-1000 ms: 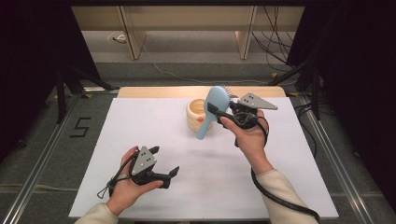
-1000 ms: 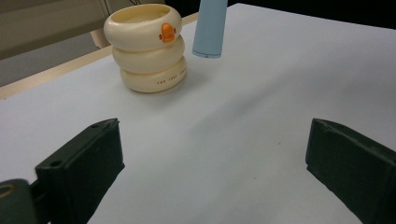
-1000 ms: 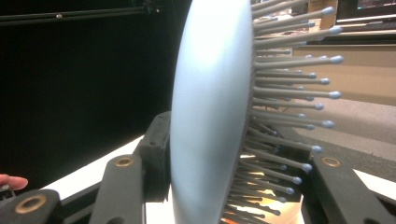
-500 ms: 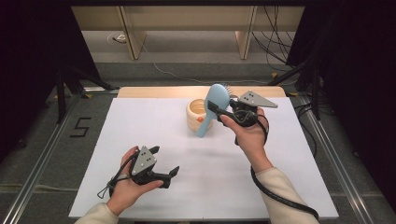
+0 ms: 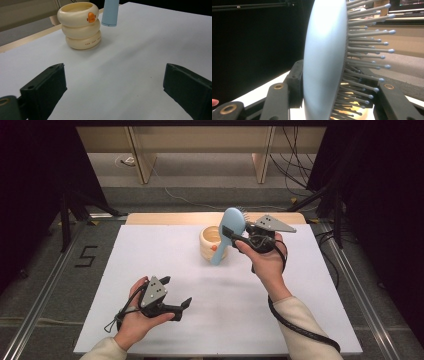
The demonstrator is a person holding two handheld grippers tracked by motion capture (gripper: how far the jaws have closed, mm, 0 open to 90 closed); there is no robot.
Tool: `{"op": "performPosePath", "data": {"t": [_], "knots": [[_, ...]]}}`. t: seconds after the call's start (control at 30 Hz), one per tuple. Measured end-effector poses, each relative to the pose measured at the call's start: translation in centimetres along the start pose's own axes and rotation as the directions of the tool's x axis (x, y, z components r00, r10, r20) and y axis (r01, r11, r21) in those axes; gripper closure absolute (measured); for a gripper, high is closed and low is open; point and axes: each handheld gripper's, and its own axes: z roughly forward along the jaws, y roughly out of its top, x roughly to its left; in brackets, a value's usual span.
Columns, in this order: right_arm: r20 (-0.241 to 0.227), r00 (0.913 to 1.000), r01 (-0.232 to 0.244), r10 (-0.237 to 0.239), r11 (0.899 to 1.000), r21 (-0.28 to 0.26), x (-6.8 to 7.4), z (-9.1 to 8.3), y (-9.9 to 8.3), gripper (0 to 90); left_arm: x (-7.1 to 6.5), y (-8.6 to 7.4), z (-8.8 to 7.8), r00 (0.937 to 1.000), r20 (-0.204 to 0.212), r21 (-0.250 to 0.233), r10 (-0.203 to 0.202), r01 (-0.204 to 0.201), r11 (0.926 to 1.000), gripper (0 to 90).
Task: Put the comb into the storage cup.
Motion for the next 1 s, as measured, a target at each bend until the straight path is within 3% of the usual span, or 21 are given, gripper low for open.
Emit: {"op": "performPosePath", "data": {"t": [1.0], "knots": [[0.012,0.9999,0.007,-0.007,1.000,0.008,-0.6,0.8,1.3,50.7,0.0,0.0,0.1,1.0000,0.003,0.005,-0.007,0.007,1.0000,4.1]]}}
